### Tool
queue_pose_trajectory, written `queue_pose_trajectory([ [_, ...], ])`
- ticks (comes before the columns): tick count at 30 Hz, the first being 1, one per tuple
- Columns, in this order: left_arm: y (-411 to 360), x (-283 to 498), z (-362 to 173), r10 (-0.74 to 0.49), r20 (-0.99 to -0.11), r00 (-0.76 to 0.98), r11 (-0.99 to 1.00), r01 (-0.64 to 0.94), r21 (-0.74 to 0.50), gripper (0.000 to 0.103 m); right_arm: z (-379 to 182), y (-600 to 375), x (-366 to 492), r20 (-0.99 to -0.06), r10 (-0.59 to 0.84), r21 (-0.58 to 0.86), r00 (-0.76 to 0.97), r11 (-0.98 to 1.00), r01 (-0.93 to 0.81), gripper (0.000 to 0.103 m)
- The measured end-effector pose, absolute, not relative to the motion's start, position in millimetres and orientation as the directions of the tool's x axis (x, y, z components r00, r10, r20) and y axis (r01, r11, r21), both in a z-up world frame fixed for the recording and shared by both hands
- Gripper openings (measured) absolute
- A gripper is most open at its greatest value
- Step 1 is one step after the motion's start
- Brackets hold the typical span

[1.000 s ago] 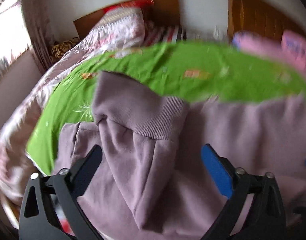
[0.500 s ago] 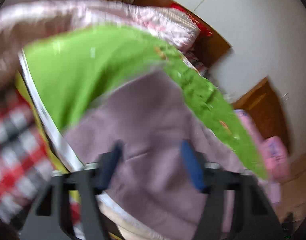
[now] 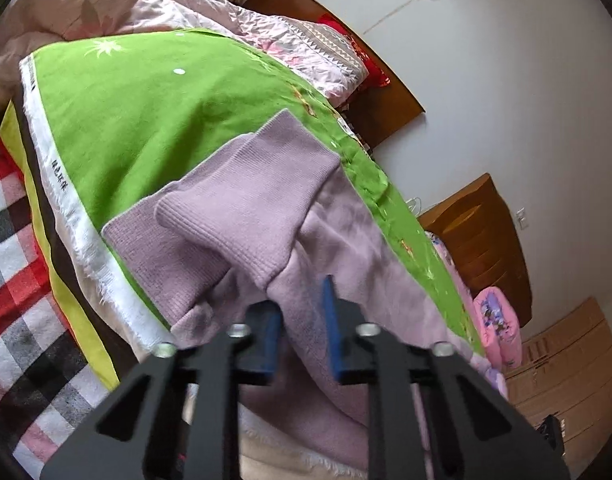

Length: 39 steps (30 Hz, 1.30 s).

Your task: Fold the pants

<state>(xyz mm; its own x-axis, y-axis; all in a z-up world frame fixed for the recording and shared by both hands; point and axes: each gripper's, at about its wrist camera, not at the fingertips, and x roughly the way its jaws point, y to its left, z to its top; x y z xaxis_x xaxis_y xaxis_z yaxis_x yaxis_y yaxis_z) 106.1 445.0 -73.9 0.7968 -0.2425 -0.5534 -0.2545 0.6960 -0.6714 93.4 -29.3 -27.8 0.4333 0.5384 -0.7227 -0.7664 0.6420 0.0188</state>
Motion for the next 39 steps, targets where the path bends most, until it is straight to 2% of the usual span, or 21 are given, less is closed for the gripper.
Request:
queue_pose_trajectory([
  [1,442.6,108.1,-70.6,-0.229,-0.561,0.795,0.705,-0.262,-0.659,0.007,-27.5,-28.7,92.2,-0.719,0.538,0.008,0.441,0.640,-0.768,0.013],
  [2,439.3,116.1,-64.8,-0.221,-0.560,0.798,0.712,-0.260,-0.652,0.007,-25.6,-28.3,91.4,-0.712,0.535,-0.008,0.454,0.641,-0.767,0.012],
  [7,439.6,116.5,-20.3,-0.191,-0.529,0.827,0.736,-0.236,-0.635,0.006,15.2,-27.4,72.3,-0.645,0.507,-0.186,0.572,0.622,-0.761,0.010],
  [9,440.5,112.7,-10.1,-0.170,-0.542,0.823,0.751,-0.248,-0.612,0.006,26.4,-28.2,64.3,-0.626,0.504,-0.230,0.595,0.610,-0.758,0.010],
  [11,441.4,112.7,-16.2,-0.167,-0.570,0.805,0.751,-0.271,-0.603,0.006,23.5,-29.5,63.0,-0.638,0.517,-0.204,0.571,0.602,-0.772,0.010],
  [15,444.2,115.0,-66.8,-0.161,-0.669,0.726,0.744,-0.356,-0.566,0.006,-25.8,-15.3,60.6,-0.728,0.478,-0.176,0.492,0.564,-0.807,0.011],
  [17,450.5,115.5,-84.0,-0.181,-0.671,0.719,0.724,-0.364,-0.586,0.007,-34.0,-11.6,57.7,-0.727,0.473,-0.193,0.498,0.556,-0.809,0.011],
  [24,438.1,87.3,-35.3,-0.091,-0.578,0.811,0.764,-0.315,-0.563,0.007,7.9,-22.0,45.6,-0.661,0.504,-0.220,0.556,0.578,-0.786,0.011],
  [26,433.3,83.4,-36.0,-0.066,-0.600,0.797,0.785,-0.330,-0.525,0.007,-1.9,-22.7,48.2,-0.684,0.503,-0.190,0.528,0.576,-0.795,0.011],
  [29,437.1,88.5,-66.6,-0.074,-0.664,0.744,0.763,-0.386,-0.519,0.007,-27.5,-19.7,50.4,-0.737,0.473,-0.180,0.483,0.551,-0.815,0.011],
  [31,439.2,91.6,-80.0,-0.085,-0.681,0.728,0.751,-0.402,-0.524,0.007,-26.5,-20.0,49.3,-0.732,0.477,-0.182,0.487,0.552,-0.814,0.011],
  [35,430.6,89.4,-62.5,-0.020,-0.670,0.742,0.777,-0.410,-0.478,0.007,-8.0,-22.0,43.3,-0.705,0.487,-0.209,0.515,0.552,-0.808,0.011],
  [39,427.6,97.9,-69.4,-0.004,-0.711,0.703,0.782,-0.441,-0.440,0.009,-29.2,-16.7,46.5,-0.731,0.461,-0.201,0.504,0.560,-0.804,0.012],
])
